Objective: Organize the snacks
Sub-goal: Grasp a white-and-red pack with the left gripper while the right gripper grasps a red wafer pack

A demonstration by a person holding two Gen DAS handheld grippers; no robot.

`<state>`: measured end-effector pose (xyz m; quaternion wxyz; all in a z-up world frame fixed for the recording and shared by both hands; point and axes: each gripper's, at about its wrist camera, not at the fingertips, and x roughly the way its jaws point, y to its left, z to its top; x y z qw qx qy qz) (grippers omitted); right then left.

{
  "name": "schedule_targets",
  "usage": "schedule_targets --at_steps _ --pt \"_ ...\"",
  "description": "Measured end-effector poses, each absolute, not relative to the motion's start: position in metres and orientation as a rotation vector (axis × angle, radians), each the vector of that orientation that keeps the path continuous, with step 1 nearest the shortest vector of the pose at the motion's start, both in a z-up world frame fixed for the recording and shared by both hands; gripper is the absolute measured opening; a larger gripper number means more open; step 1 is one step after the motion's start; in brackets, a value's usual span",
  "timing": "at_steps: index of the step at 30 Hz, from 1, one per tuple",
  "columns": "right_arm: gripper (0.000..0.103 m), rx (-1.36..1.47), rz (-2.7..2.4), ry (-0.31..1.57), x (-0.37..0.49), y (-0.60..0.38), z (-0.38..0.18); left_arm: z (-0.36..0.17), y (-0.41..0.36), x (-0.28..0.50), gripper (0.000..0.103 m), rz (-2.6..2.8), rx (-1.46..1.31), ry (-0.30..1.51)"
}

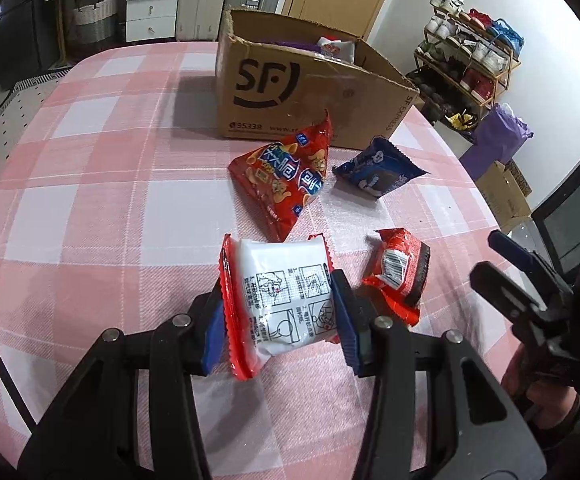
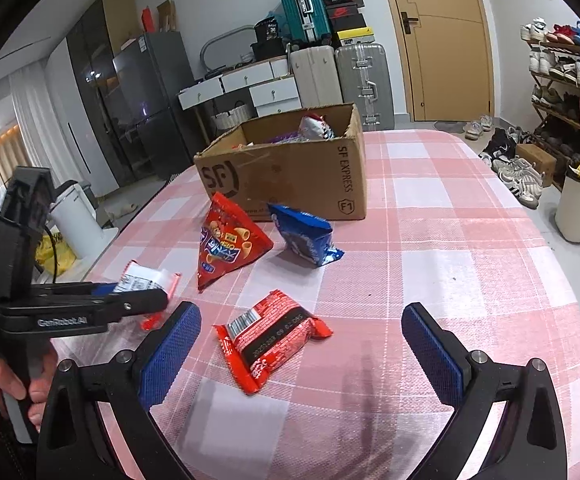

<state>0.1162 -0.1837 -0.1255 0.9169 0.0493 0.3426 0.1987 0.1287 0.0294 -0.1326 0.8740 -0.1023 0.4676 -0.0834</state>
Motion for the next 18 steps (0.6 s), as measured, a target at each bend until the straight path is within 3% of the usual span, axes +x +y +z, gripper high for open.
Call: schedule_targets --at_steps 18 --pt "0.102 0.052 0.439 0.859 0.139 -0.146 -0.157 -0.137 0.055 0.104 0.044 -0.203 -0.233 0.964"
